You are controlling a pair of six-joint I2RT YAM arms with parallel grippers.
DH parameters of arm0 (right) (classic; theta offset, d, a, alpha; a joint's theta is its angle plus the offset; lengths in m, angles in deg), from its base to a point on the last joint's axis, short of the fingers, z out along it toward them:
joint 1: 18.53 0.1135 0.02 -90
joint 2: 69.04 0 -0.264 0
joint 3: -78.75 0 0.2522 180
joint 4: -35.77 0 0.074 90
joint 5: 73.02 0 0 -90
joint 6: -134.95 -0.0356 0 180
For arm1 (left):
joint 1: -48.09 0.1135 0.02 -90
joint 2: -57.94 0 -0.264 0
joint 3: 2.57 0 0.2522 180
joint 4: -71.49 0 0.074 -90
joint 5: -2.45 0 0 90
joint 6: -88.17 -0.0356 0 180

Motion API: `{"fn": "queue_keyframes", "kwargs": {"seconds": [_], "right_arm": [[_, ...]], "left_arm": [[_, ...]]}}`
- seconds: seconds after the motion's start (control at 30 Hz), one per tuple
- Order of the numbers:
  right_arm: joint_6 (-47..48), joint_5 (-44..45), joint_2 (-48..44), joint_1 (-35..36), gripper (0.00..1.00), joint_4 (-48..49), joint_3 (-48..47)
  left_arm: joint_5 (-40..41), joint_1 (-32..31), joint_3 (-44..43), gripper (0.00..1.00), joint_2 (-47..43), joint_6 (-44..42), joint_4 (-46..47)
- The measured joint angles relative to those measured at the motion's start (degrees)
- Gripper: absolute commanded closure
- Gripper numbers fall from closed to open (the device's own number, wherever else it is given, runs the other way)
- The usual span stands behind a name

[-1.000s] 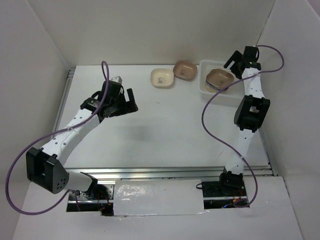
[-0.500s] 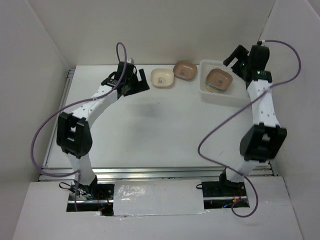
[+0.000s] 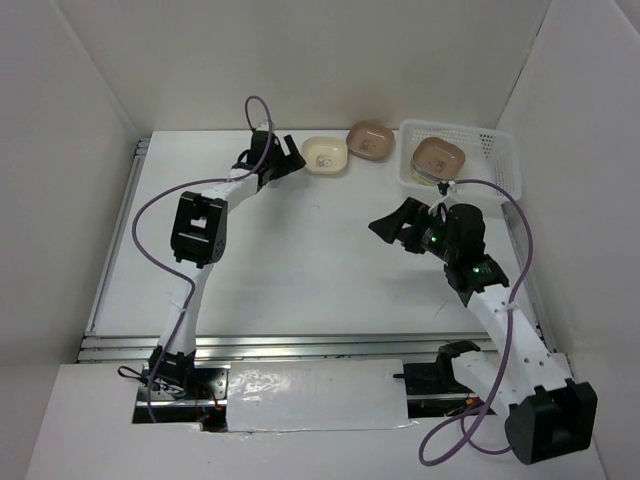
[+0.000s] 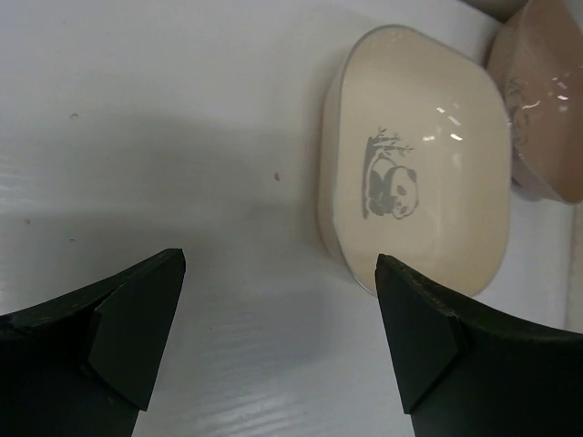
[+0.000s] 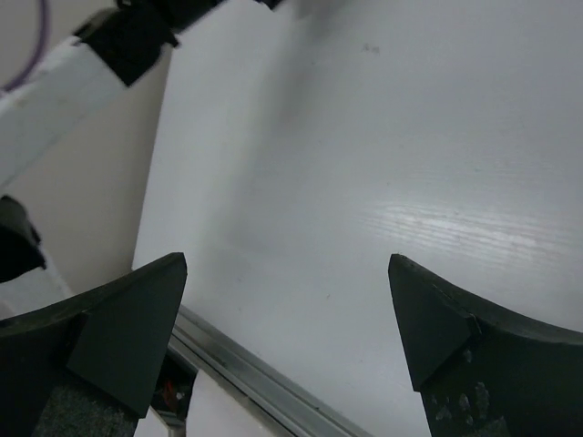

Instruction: Place the plates into the plastic bin on the countertop

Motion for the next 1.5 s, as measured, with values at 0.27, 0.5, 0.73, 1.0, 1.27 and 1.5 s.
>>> {"fn": "queue_keyframes", "kwargs": {"seconds": [0.27,0.5,0.73,1.0,1.27,1.5], "right_arm": [[-0.11,-1.64,-8.15,0.11,0.00,1.33,0.63],[-0.09,-1.64,-8.74,-0.04,0.00,0.31,1.77],[1.14,-1.27,-10.49,-0.52,0.00,-0.15,1.77],[3.85,10.16,9.68,9.42,0.00,-1.38,-6.86],[2.89,18.84,27.76,17.86,0.20,-1.81,-16.68],[-3.10,25.29,30.84,22.45,1.00,-2.82,-16.59]], "left_arm": [[0.37,-0.85,-9.03,0.03,6.80,-0.09,1.36],[4.04,-2.73,-17.92,0.63,12.87,1.86,-2.93],[7.10,-2.93,-11.04,1.00,8.81,4.50,-4.31],[19.45,-7.82,30.47,1.00,-25.40,1.64,-7.52],[23.67,-22.29,46.64,1.00,-49.92,1.51,-8.15],[28.52,-24.59,53.11,0.82,-55.12,4.63,-11.26]]}}
